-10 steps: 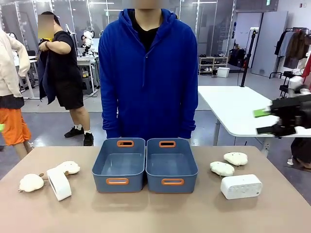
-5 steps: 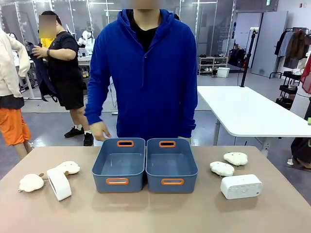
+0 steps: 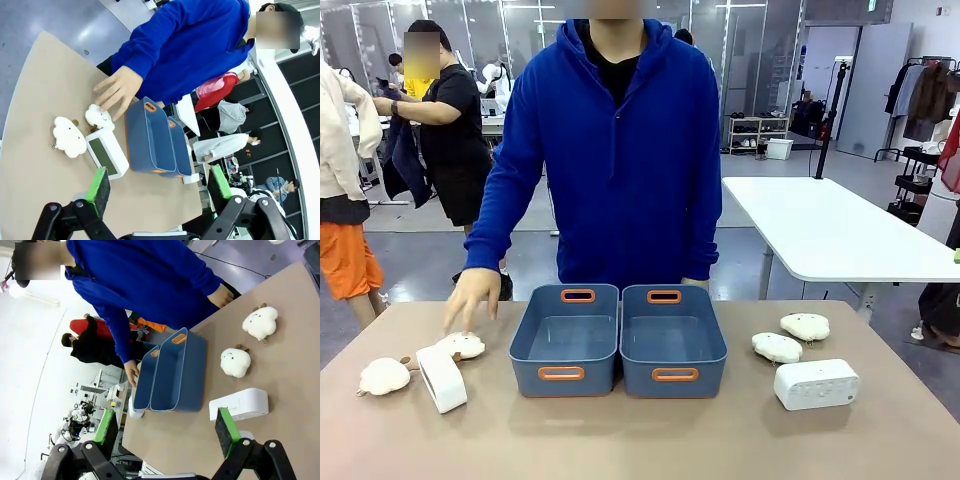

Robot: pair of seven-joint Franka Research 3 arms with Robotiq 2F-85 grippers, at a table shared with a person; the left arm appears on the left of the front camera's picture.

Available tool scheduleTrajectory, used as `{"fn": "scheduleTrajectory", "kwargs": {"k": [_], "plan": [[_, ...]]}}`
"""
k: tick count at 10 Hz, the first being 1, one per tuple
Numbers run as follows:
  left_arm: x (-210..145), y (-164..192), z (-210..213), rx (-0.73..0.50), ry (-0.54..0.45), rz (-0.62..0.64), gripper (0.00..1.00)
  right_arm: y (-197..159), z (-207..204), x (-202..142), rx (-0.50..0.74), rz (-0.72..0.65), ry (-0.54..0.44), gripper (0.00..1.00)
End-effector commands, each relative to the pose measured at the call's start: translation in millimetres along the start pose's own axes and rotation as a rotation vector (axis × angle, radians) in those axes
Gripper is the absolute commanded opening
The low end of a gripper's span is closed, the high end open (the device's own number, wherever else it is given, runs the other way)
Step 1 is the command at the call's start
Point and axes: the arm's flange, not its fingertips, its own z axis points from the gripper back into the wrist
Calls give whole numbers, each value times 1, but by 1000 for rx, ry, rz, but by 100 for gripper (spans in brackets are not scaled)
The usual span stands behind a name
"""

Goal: Sort the digital clocks into the basket.
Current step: Pick up the Digital clock from the table and place it into the empty Plastic storage basket.

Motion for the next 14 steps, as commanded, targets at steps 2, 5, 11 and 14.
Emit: {"fn": "scheduleTrajectory", "kwargs": {"k": [2,5,11,14], "plan": [[0,2,2,-10,8,-1,100,2,3,-1,2,7,7,100],[0,2,2,-10,8,-1,100,2,3,-1,2,7,7,100],[0,2,2,-10,8,-1,100,2,3,-1,2,7,7,100],[0,2,2,-10,8,-1,100,2,3,-1,2,7,7,100]]}}
